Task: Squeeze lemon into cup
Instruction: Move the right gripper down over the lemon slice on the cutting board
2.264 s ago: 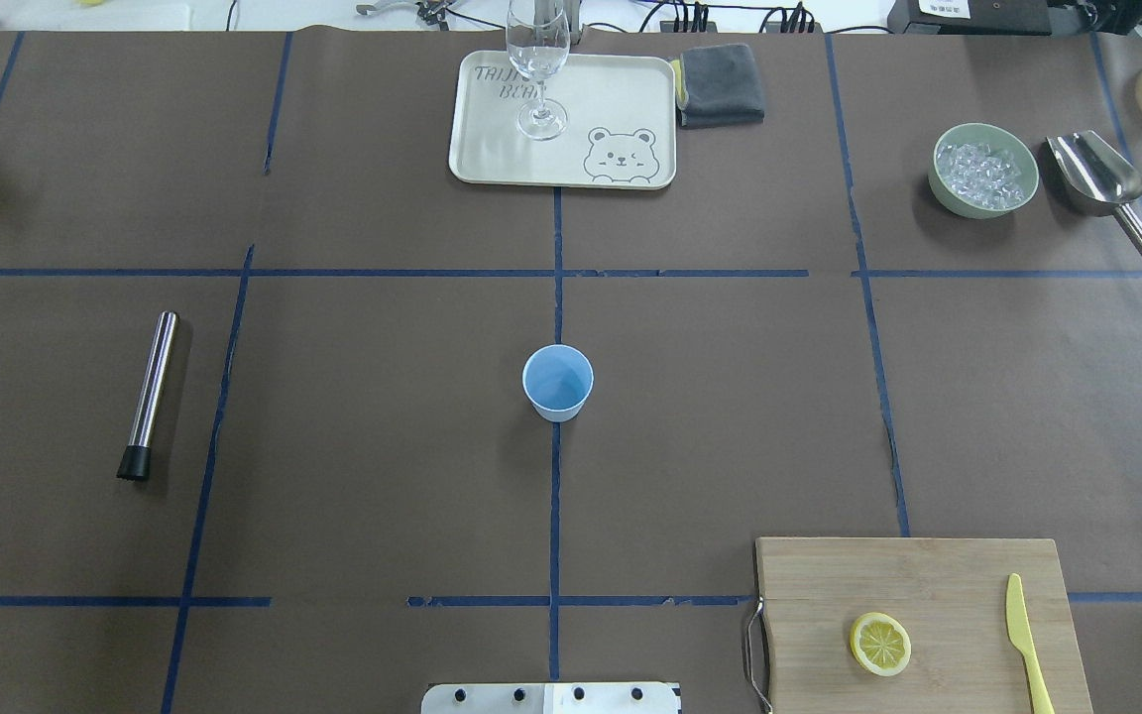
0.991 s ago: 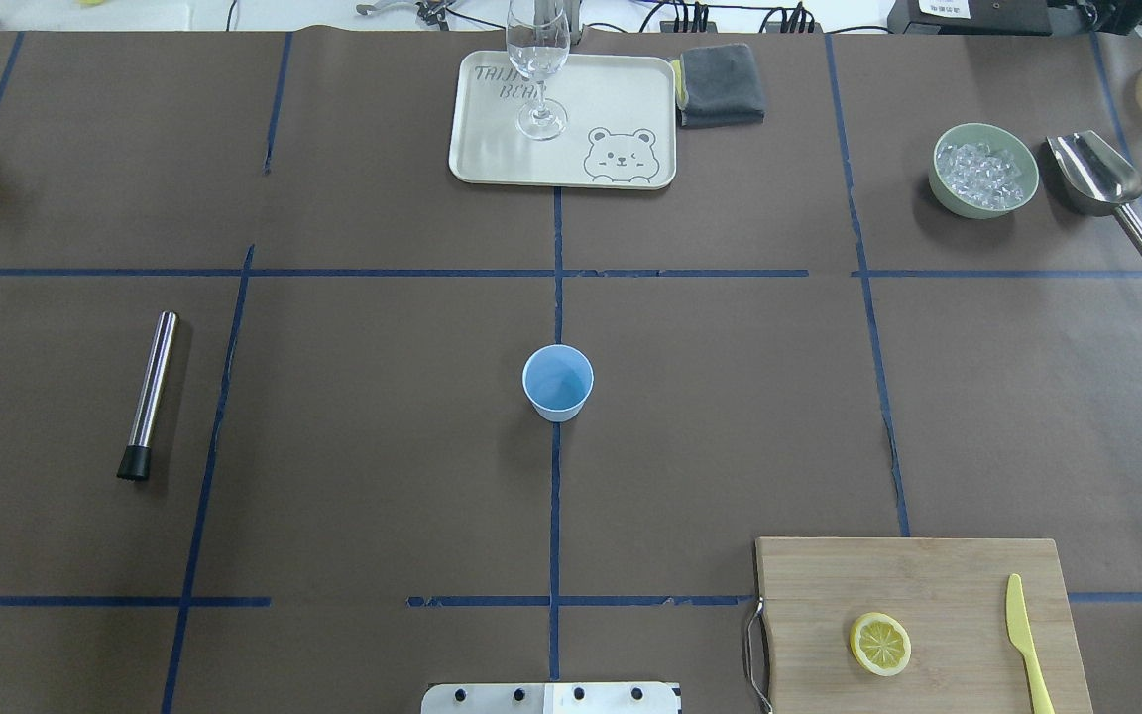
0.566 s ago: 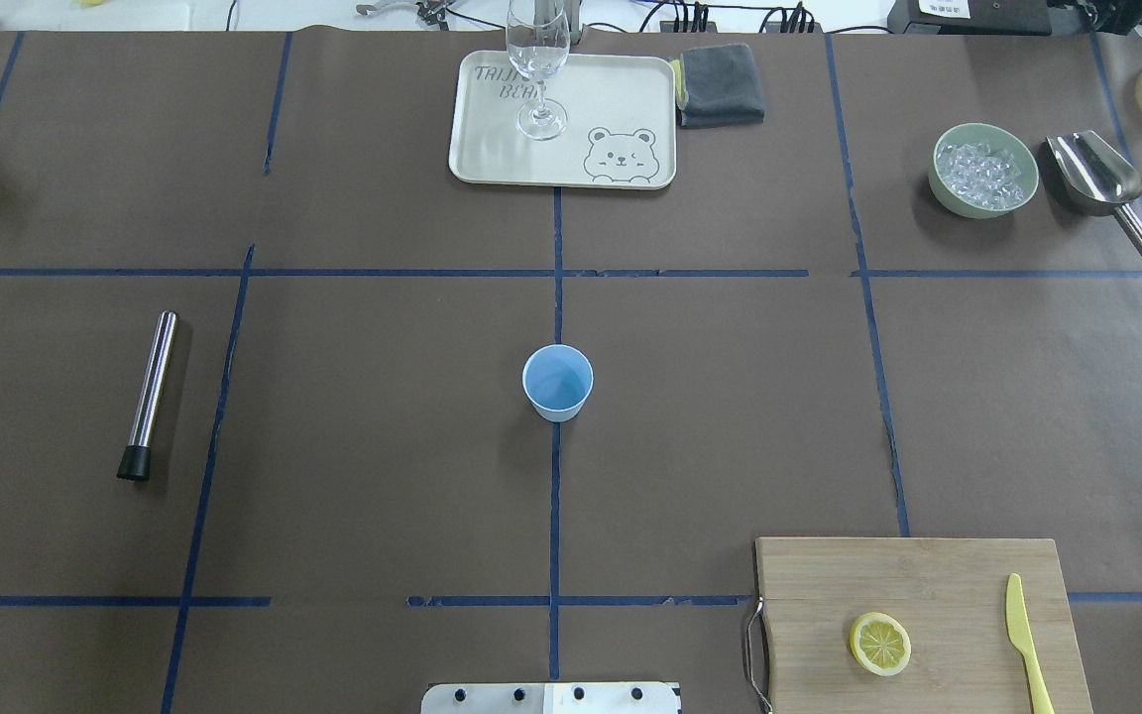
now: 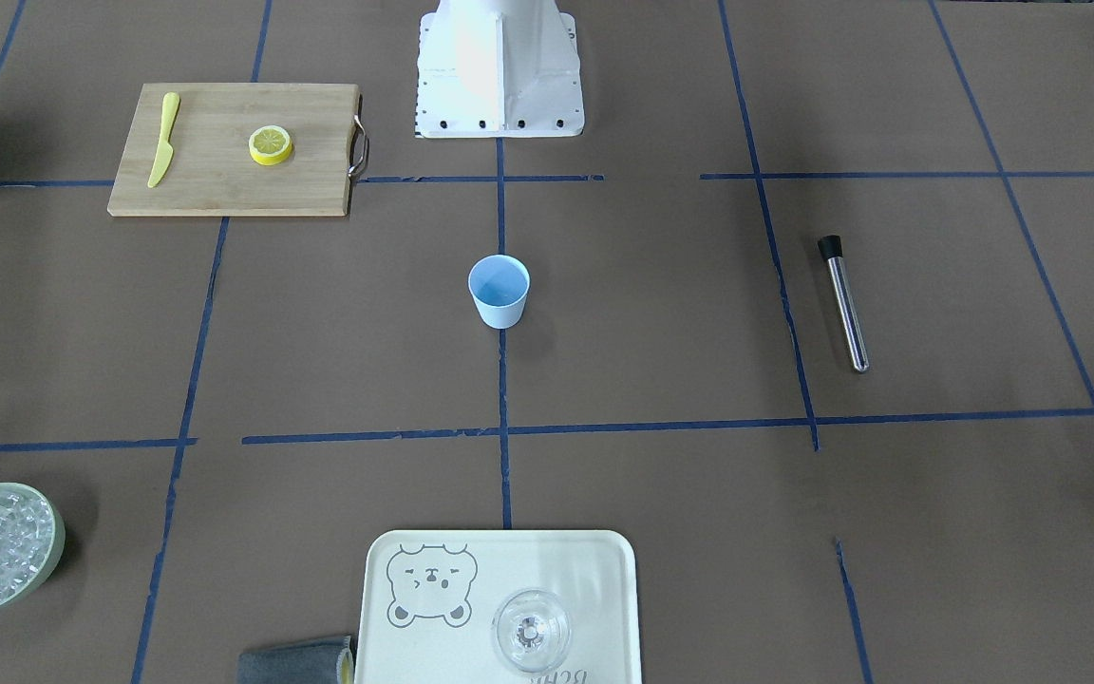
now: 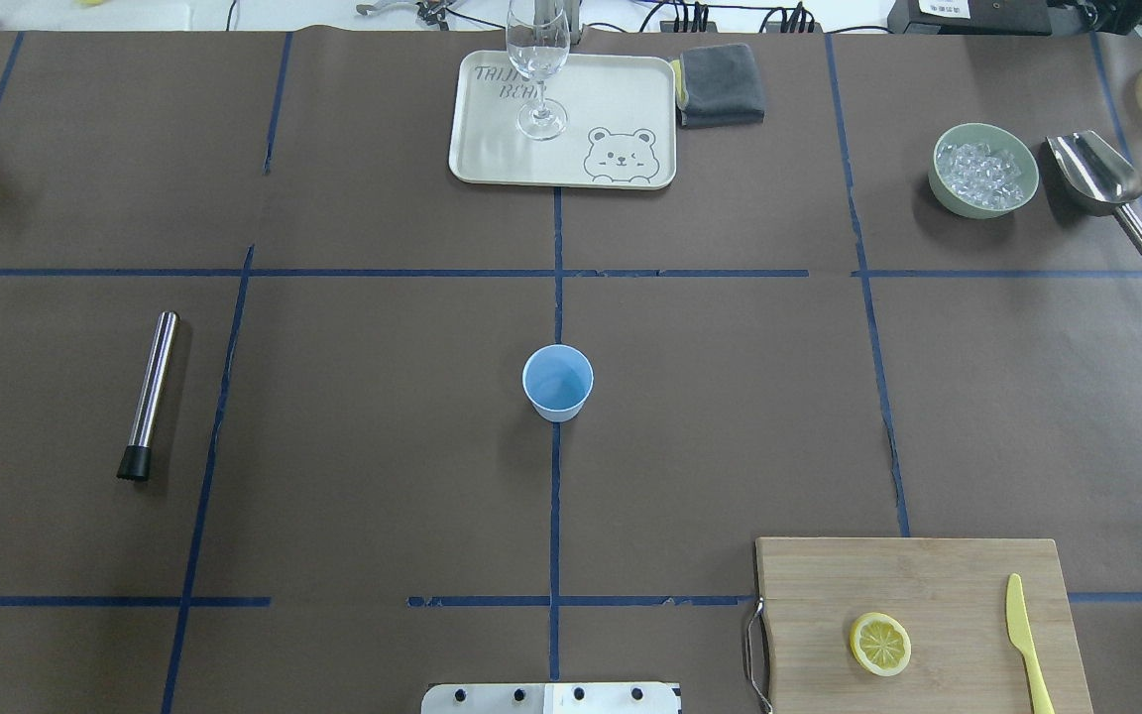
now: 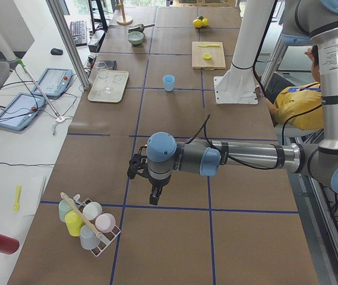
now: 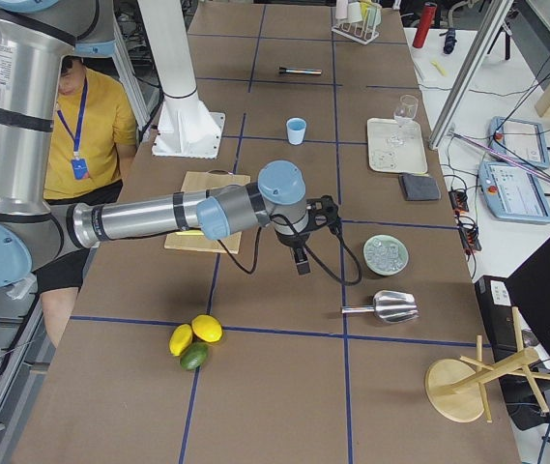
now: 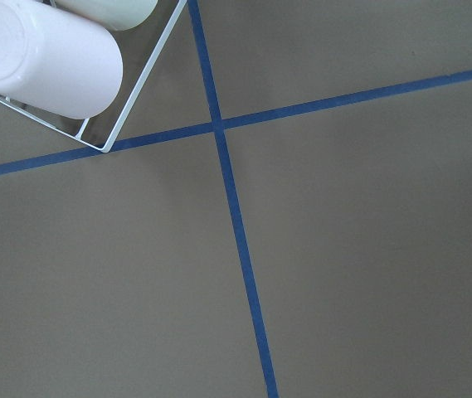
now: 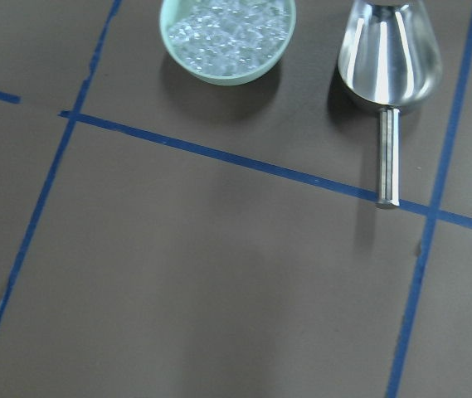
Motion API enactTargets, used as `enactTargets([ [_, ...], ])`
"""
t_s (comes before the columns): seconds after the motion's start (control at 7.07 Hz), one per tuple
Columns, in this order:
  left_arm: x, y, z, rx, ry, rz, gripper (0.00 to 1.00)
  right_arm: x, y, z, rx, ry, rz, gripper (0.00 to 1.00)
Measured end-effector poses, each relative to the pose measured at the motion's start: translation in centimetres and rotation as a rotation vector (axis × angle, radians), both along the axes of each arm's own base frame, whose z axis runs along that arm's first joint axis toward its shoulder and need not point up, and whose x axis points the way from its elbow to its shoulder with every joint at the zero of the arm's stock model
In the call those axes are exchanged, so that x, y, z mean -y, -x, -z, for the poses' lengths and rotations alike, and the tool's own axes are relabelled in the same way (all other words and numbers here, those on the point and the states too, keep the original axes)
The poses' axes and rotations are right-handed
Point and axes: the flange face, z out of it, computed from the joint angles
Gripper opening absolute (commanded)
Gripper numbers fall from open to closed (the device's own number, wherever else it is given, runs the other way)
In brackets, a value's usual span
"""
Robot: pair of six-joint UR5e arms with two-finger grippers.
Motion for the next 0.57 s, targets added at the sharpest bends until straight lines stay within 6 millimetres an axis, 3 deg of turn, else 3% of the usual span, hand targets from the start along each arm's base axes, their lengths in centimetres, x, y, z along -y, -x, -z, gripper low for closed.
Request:
enactTargets([
  [0.28, -0.1, -0.2, 0.0, -0.019, 0.004, -0.004, 1.00, -0.4, 8.5, 5.7, 0.021, 0.002, 0.055, 1.00],
  [0.57, -0.1, -0.2, 0.0, -0.025, 0.004, -0.005, 1.00, -4.1, 17.5, 10.0, -0.024, 0.060, 0.029, 1.00],
])
